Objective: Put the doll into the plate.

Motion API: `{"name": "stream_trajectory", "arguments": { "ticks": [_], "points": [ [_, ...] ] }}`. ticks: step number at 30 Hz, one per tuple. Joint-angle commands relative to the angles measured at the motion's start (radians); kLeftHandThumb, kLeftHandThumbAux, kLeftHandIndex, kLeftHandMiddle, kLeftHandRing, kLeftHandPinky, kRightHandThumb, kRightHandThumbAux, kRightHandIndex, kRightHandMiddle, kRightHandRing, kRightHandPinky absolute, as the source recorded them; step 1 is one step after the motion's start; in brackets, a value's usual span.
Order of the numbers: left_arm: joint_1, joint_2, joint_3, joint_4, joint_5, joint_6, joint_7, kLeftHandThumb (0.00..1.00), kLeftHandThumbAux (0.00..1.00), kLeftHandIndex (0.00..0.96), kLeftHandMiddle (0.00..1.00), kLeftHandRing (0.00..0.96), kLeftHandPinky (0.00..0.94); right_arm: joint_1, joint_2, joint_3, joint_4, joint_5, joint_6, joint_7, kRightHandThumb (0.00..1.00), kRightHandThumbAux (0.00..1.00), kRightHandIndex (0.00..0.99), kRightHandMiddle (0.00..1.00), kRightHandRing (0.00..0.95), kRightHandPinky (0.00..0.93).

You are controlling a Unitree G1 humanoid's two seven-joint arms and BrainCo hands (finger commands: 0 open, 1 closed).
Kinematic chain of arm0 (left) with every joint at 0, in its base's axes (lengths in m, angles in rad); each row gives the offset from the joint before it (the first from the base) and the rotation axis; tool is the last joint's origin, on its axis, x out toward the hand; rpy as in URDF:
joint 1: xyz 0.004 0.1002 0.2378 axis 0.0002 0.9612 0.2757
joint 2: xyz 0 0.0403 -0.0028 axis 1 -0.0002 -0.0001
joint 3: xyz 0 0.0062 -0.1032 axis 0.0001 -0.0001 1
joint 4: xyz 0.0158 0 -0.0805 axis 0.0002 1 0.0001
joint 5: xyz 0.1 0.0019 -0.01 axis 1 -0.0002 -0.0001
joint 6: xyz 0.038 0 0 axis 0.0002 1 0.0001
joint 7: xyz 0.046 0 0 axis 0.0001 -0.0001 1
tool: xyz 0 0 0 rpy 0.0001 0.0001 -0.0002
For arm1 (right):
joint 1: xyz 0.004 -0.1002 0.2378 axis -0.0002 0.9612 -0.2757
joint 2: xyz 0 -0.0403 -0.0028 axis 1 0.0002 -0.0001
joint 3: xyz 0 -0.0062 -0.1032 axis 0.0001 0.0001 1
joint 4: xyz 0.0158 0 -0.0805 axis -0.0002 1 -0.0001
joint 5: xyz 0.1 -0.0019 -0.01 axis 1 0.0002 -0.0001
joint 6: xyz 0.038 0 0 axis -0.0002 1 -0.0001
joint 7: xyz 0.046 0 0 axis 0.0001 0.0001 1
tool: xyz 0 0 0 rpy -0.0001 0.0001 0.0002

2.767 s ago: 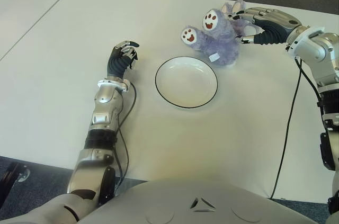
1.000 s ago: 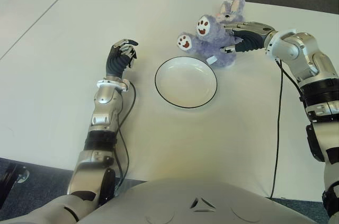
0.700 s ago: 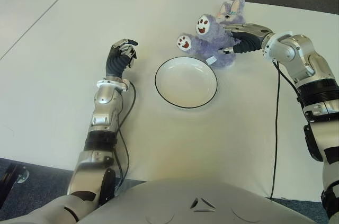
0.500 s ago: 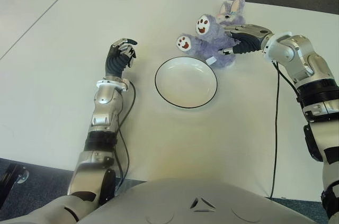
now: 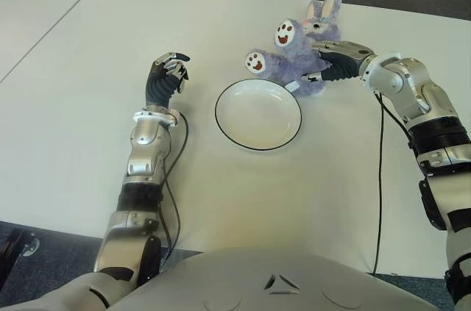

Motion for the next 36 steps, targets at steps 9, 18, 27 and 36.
{"name": "stream_trajectory", "arguments": {
  "ticks": [9, 18, 27, 36],
  "points": [
    [0.105, -0.049, -0.017, 0.003, 0.009, 0.018, 0.015, 0.712, 0.706, 0.443, 0.845, 0.866, 0.865, 0.111, 0.055, 0.103, 0.121, -0.058, 0.017, -0.024, 0.379, 0.256, 0.0, 0.0, 0.0, 0.0],
    [0.121, -0.056, -0.029, -0.044, 0.024, 0.037, 0.04, 0.712, 0.704, 0.444, 0.844, 0.854, 0.856, 0.099, 0.077, 0.145, 0.212, -0.082, 0.009, -0.091, 0.405, 0.257, 0.0, 0.0, 0.0, 0.013],
    [0.125, -0.057, -0.037, -0.064, 0.035, 0.057, 0.064, 0.713, 0.703, 0.444, 0.847, 0.857, 0.863, 0.067, 0.085, 0.175, 0.287, -0.088, -0.021, -0.179, 0.411, 0.255, 0.0, 0.0, 0.0, 0.032],
    [0.126, -0.055, -0.044, -0.073, 0.031, 0.062, 0.07, 0.712, 0.703, 0.444, 0.846, 0.854, 0.857, 0.048, 0.089, 0.196, 0.337, -0.096, -0.041, -0.264, 0.41, 0.261, 0.0, 0.0, 0.0, 0.003]
  ]
}}
